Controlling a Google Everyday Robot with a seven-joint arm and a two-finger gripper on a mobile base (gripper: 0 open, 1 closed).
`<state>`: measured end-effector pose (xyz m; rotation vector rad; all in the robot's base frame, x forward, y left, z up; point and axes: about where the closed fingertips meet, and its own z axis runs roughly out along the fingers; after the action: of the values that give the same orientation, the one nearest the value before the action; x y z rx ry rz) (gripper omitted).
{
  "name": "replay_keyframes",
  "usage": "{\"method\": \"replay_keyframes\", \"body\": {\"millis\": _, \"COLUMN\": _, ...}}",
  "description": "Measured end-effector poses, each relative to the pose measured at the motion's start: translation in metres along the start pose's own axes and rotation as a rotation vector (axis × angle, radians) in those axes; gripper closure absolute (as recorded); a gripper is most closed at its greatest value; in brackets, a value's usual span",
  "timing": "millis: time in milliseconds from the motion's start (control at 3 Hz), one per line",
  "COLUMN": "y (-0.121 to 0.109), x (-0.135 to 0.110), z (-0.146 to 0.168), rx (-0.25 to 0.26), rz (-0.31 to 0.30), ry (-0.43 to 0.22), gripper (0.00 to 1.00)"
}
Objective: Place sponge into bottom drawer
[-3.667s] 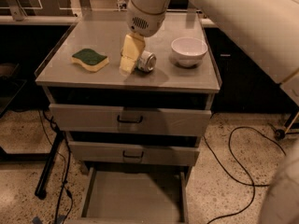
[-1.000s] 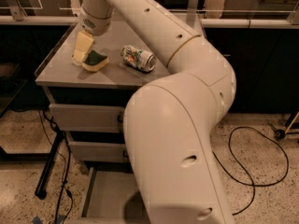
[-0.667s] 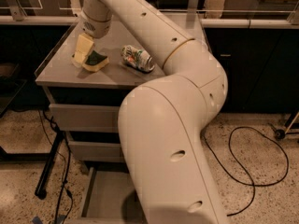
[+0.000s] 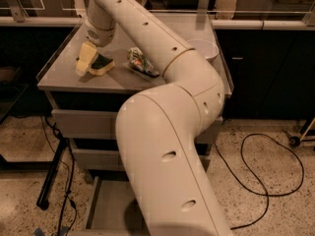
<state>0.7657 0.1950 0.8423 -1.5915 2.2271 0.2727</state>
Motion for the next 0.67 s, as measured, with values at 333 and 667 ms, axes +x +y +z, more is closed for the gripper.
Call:
{"method": "replay_keyframes", "body": {"millis": 333, "y": 0.0002, "x": 0.0023, "z": 0.0104, "rx": -0.014, "rz": 0.004, "ry": 0.008, "gripper": 0.0}}
{"method": "replay_keyframes", "body": {"millis": 667, "y": 0.0002, "x": 0.0023, "z": 0.0104, "rx": -0.014, "rz": 0.004, "ry": 0.008, "gripper": 0.0}}
